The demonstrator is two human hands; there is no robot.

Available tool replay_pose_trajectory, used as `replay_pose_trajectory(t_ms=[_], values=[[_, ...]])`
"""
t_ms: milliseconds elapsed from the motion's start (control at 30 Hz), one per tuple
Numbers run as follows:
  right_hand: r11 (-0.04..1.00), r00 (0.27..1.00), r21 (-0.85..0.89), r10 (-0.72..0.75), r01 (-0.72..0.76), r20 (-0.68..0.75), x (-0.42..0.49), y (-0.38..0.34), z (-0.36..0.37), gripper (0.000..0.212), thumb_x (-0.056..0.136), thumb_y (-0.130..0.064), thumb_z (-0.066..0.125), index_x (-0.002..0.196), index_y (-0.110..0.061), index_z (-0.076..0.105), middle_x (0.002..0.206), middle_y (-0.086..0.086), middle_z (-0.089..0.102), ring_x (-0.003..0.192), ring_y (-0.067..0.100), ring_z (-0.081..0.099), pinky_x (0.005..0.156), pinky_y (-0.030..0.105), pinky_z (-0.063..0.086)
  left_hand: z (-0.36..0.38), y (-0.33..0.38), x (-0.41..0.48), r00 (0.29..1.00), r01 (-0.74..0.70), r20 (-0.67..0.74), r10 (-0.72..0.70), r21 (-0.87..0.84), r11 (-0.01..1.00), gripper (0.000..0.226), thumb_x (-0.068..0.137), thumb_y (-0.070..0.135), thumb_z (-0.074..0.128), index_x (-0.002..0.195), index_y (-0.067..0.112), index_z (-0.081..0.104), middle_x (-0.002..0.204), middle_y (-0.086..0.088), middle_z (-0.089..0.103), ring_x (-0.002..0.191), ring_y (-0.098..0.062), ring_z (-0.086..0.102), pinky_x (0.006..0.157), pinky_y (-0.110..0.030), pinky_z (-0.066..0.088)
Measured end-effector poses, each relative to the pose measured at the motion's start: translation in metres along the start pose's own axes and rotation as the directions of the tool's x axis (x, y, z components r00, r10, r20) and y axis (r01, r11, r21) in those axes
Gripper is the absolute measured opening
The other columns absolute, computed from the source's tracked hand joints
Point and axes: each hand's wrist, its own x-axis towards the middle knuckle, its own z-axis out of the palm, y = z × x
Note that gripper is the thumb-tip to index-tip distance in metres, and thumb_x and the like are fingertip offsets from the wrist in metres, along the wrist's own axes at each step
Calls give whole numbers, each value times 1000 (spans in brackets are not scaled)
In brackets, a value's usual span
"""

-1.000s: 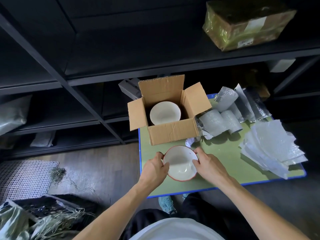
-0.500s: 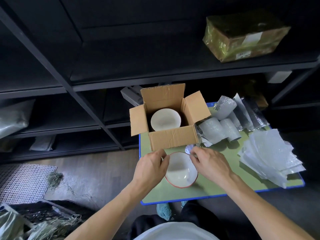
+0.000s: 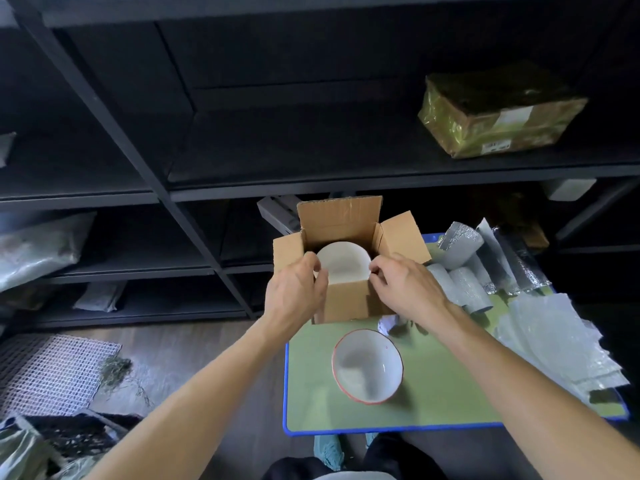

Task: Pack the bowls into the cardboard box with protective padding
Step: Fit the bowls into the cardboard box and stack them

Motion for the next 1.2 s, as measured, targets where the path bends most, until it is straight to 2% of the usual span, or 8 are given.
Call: replay_pose_trajectory(t_ms=[267,333,400,567,767,900,1067,1200], values=[[996,998,-93,-10,15,56,40,-3,16,29,100,-22,46,122,-9,59,117,10,61,107,33,60,86,40,48,5,-3,19,988,153,9,-154,59,986,13,99,34,45,96,22,40,87,-1,62,63,-22,49,57,-32,33],[992,997,-122,-5,14,77,50,-4,19,28,100,-20,44,121,-7,58,116,11,60,107,33,59,86,40,46,8,-4,23,986,166,5,-166,7,986,11,96,28,45,104,22,40,95,-1,61,64,-23,53,57,-32,37],[987,991,-160,20,1,135,60,-5,23,24,100,-17,45,117,-5,57,115,14,59,106,35,58,82,38,43,9,-5,29,983,186,6,-186,-12,983,23,94,23,43,116,21,39,99,-1,58,66,-26,56,59,-34,41],[961,960,-268,136,-69,243,82,-9,34,22,96,-12,54,115,-3,60,112,16,65,100,34,64,67,30,39,17,-14,38,969,242,18,-246,119,963,16,96,25,41,105,13,38,71,-1,59,52,-23,45,50,-33,29],[933,942,-329,231,-143,245,99,-16,44,37,93,-7,56,127,-1,44,122,19,63,112,34,61,79,35,47,29,-16,39,963,262,28,-268,128,956,16,97,22,40,110,13,40,67,-2,53,57,-27,47,53,-34,29],[926,930,-339,262,-167,257,101,-17,47,48,90,-1,57,133,1,35,123,20,62,114,35,61,80,36,48,34,-14,40,956,286,32,-292,119,951,21,97,20,38,117,11,41,65,0,48,56,-25,43,55,-34,28],[939,940,-292,252,-180,231,98,-13,40,35,90,3,55,124,-1,52,118,19,64,109,34,61,68,34,42,31,-13,39,957,282,31,-287,124,951,25,103,29,35,121,12,41,59,6,41,49,-14,36,50,-33,23],[956,956,-223,231,-189,180,93,-15,34,20,92,-2,56,112,-4,60,111,17,65,101,33,61,65,34,41,28,-12,38,957,283,39,-289,106,953,27,105,33,33,120,13,41,59,6,40,48,-15,36,51,-34,26]])
